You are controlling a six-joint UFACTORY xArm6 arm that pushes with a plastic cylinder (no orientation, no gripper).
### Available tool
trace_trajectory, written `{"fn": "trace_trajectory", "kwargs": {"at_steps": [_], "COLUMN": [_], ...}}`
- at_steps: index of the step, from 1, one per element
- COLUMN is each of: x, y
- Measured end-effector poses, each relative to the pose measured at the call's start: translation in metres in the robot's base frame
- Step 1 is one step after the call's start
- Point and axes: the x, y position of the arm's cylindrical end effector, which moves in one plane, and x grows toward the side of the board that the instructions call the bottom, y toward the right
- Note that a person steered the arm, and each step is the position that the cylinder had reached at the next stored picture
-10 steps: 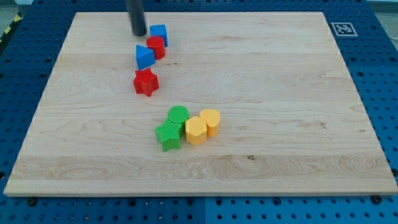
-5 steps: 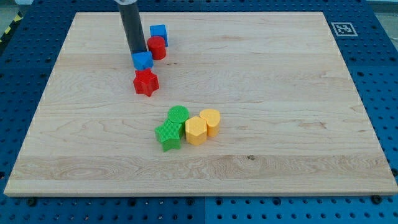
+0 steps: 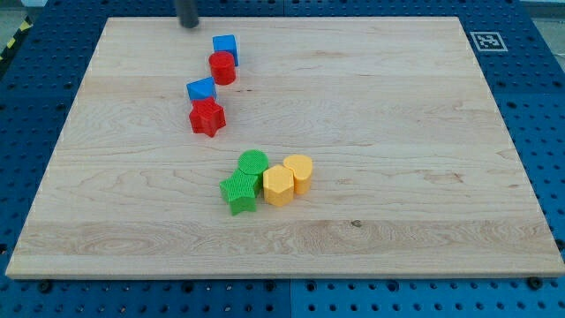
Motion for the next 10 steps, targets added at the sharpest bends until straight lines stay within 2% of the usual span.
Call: {"fn": "trace_trajectory", "kwargs": {"at_steps": [1, 2, 3, 4, 5, 10], "x": [0.003, 0.034, 0.083, 0.125, 0.138, 0.135], "y": [0.064, 0.125, 0.136, 0.113, 0.097, 0.034]}}
